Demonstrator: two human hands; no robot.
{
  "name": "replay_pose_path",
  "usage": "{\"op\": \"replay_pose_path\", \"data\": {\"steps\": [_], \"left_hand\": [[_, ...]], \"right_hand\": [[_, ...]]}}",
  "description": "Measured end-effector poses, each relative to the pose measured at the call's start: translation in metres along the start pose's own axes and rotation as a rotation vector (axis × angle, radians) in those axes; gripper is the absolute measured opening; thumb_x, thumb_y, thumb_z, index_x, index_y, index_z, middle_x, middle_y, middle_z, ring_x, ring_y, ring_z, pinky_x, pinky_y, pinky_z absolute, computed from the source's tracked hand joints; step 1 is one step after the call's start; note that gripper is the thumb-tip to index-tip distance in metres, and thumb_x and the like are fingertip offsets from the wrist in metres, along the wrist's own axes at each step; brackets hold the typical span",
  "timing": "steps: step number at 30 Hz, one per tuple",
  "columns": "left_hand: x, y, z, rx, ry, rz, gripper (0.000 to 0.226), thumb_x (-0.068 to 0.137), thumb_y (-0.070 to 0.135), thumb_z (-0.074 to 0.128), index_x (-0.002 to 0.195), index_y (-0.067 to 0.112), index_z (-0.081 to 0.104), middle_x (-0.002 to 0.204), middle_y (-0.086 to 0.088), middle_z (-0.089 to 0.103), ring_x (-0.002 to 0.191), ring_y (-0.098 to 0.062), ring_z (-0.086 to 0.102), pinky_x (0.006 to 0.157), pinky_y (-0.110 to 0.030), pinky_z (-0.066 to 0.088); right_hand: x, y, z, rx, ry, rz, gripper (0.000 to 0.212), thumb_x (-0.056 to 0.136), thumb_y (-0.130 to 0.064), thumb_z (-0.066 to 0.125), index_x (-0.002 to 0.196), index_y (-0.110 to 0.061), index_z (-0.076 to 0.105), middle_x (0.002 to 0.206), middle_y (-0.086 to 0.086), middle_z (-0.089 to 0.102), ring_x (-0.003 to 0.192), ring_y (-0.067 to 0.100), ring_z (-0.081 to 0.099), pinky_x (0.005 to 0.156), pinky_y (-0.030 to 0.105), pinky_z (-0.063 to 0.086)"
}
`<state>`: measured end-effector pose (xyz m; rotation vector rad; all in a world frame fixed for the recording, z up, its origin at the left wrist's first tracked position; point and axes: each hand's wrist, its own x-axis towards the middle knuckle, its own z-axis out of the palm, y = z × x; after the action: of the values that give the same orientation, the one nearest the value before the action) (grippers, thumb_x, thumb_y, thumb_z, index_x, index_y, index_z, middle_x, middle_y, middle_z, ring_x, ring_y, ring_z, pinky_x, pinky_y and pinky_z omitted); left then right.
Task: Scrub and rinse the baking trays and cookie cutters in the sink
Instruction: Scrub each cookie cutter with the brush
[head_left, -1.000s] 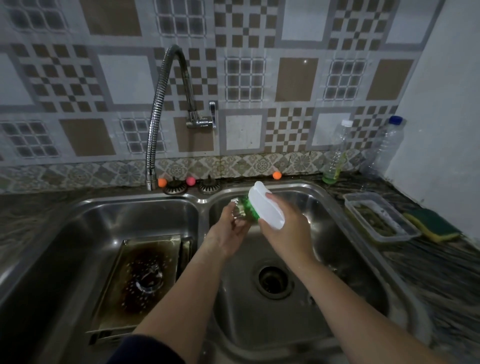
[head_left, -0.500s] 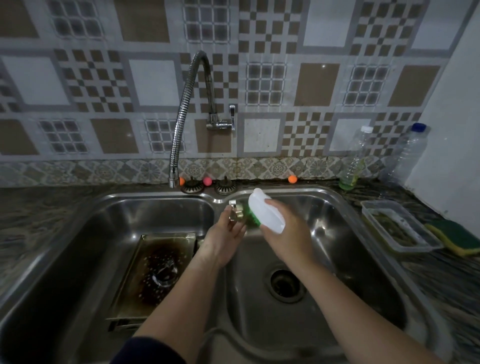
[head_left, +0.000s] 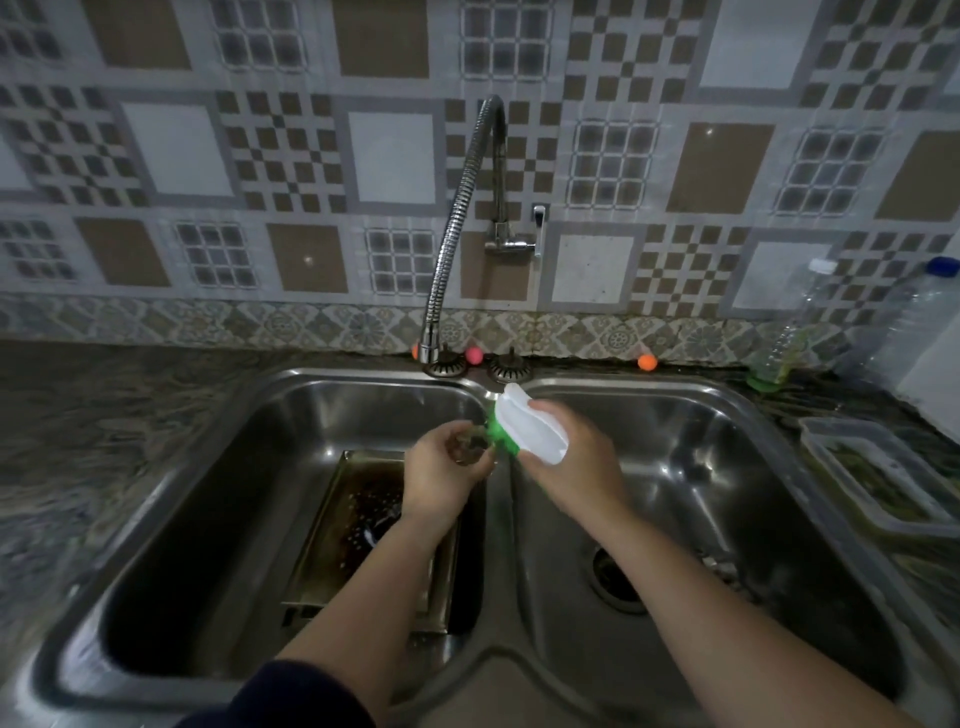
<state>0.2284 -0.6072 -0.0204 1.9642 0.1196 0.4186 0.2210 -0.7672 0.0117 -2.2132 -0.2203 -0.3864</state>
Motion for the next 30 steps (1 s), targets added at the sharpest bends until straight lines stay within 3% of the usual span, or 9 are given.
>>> {"op": "replay_pose_path", "data": {"steps": [2, 5, 7, 15, 22, 26, 30], "left_hand": [[0.003, -0.013, -0.011, 0.083, 0.027, 0.030, 0.042, 0.069, 0.019, 0.083, 0.108, 0.015, 0.069, 0.088, 0.008, 0.072, 0.076, 0.004, 0.064, 0.075, -0.006, 0.048], [0.005, -0.038, -0.029, 0.166, 0.001, 0.004, 0.061, 0.072, 0.021, 0.081, 0.128, 0.013, 0.059, 0.111, -0.001, 0.069, 0.098, -0.010, 0.065, 0.094, -0.027, 0.051], [0.003, -0.058, -0.042, 0.221, -0.032, -0.047, 0.062, 0.076, 0.021, 0.078, 0.133, 0.013, 0.054, 0.122, -0.005, 0.064, 0.108, -0.017, 0.061, 0.100, -0.035, 0.047], [-0.004, -0.117, -0.067, 0.341, -0.265, -0.237, 0.062, 0.085, 0.016, 0.068, 0.141, 0.019, 0.043, 0.141, -0.002, 0.046, 0.129, -0.019, 0.044, 0.111, -0.035, 0.034], [-0.001, -0.132, -0.063, 0.323, -0.341, -0.257, 0.062, 0.086, 0.009, 0.066, 0.141, 0.023, 0.042, 0.142, -0.001, 0.047, 0.130, -0.017, 0.043, 0.107, -0.029, 0.034], [0.002, -0.132, -0.061, 0.305, -0.354, -0.282, 0.064, 0.087, 0.006, 0.065, 0.144, 0.021, 0.039, 0.138, -0.001, 0.050, 0.116, -0.006, 0.045, 0.096, -0.020, 0.035], [0.007, -0.120, -0.058, 0.343, -0.334, -0.278, 0.067, 0.086, 0.013, 0.068, 0.145, 0.020, 0.037, 0.144, -0.002, 0.045, 0.131, -0.017, 0.043, 0.109, -0.032, 0.034]], "right_hand": [[0.002, 0.000, 0.006, 0.001, 0.023, 0.023, 0.057, 0.074, -0.016, 0.075, 0.127, -0.027, 0.058, 0.125, -0.001, 0.059, 0.114, 0.017, 0.054, 0.090, 0.021, 0.039], [-0.002, -0.006, 0.019, 0.003, -0.018, -0.039, 0.057, 0.074, -0.016, 0.076, 0.126, -0.029, 0.058, 0.124, 0.000, 0.059, 0.113, 0.017, 0.054, 0.087, 0.021, 0.039], [-0.007, -0.006, 0.030, 0.035, -0.038, -0.039, 0.057, 0.073, -0.016, 0.077, 0.125, -0.031, 0.058, 0.125, -0.002, 0.059, 0.112, 0.015, 0.054, 0.085, 0.020, 0.038], [-0.020, 0.005, 0.056, 0.083, -0.058, 0.048, 0.056, 0.075, -0.016, 0.078, 0.124, -0.031, 0.057, 0.124, -0.011, 0.056, 0.105, 0.004, 0.047, 0.077, 0.017, 0.035], [-0.022, 0.016, 0.061, 0.100, -0.037, 0.078, 0.057, 0.073, -0.016, 0.079, 0.123, -0.033, 0.057, 0.124, -0.013, 0.057, 0.109, 0.008, 0.051, 0.076, 0.018, 0.039], [-0.023, 0.020, 0.058, 0.098, -0.024, 0.086, 0.056, 0.073, -0.017, 0.079, 0.122, -0.033, 0.057, 0.123, -0.011, 0.059, 0.109, 0.011, 0.052, 0.080, 0.026, 0.043], [-0.025, 0.023, 0.048, 0.091, -0.019, 0.111, 0.057, 0.072, -0.018, 0.078, 0.122, -0.035, 0.057, 0.122, -0.009, 0.059, 0.108, 0.013, 0.053, 0.081, 0.029, 0.046]]}}
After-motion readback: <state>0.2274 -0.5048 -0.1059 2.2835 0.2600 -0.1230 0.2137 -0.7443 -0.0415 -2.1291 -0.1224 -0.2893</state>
